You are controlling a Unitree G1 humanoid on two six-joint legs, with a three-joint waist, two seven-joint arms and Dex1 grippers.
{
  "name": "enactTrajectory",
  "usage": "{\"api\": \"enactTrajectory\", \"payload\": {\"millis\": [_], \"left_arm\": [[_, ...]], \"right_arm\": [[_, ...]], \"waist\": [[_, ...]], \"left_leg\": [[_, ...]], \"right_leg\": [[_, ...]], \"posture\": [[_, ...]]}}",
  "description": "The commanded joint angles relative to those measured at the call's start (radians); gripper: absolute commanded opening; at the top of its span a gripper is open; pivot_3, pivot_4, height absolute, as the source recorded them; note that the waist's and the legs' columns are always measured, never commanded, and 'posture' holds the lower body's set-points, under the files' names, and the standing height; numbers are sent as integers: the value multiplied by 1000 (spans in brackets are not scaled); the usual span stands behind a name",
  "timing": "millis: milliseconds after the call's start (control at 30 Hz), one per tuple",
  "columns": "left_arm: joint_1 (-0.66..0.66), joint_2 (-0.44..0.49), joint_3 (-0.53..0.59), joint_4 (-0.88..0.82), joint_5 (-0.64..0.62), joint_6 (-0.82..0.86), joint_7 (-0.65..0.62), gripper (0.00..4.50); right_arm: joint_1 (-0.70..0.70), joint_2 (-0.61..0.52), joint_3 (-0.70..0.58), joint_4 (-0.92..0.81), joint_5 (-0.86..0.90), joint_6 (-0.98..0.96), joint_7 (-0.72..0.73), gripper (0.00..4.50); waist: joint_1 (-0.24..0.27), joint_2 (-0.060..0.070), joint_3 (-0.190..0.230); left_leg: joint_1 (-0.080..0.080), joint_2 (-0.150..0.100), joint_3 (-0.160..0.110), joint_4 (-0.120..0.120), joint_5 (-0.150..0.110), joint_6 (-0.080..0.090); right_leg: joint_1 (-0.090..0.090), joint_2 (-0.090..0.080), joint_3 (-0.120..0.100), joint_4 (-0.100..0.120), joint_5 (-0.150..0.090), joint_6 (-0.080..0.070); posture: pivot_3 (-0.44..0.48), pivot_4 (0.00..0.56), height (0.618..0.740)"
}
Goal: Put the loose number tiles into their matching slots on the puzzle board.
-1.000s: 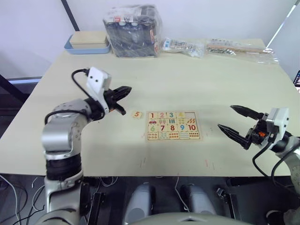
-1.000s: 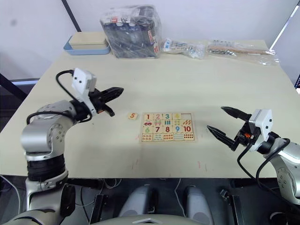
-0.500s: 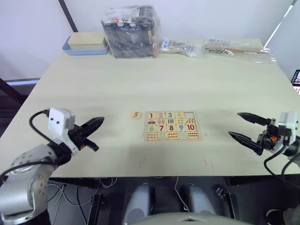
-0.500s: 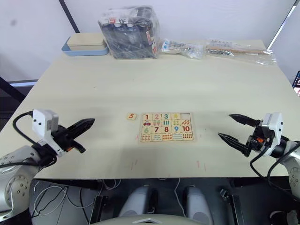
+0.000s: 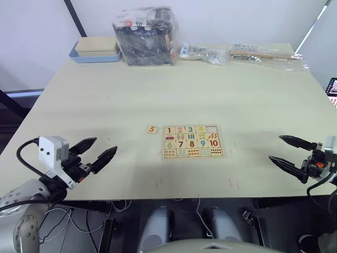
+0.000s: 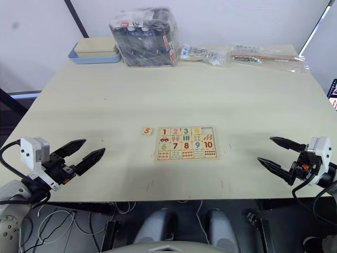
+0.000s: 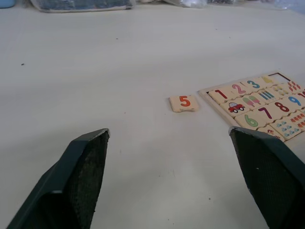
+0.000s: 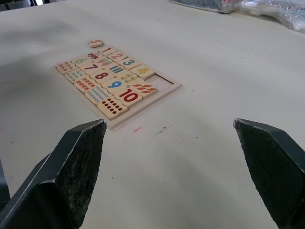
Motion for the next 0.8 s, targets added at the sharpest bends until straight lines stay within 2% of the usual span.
{"api": "enactTrajectory", "payload": {"millis": [33,233,400,600,800], "left_arm": [[2,31,12,-21,-32,-23,6,4407],[-1,120,-14,17,-49,-25,-53,4407],[-68,254,-94,167,4,-112,-189,4407],[-317,376,-315,436,82,-231,-384,4407],[-568,365,-531,699,204,-397,-539,4407]], "right_arm": [[-13,-24,-44,-27,28,-1,16,4500],[-7,-47,-42,-96,94,37,78,4500],[-12,-53,-24,-171,137,72,104,4500],[-36,-62,-6,-234,165,115,116,4500],[-39,-62,-20,-251,159,126,106,4500]], "waist": [[1,0,0],[1,0,0],[2,1,0],[1,1,0],[1,1,0]], "left_leg": [[0,0,0,0,0,0],[0,0,0,0,0,0],[0,0,0,0,0,0],[-1,0,0,-1,0,0],[-3,0,0,-1,0,0]], "right_leg": [[0,0,0,0,0,0],[0,0,0,0,0,0],[0,0,-1,-1,0,0],[0,1,-1,-2,0,0],[0,1,-2,-4,0,0]], "posture": [[0,150,740],[0,150,740],[0,150,740],[0,150,740],[0,150,740]]}}
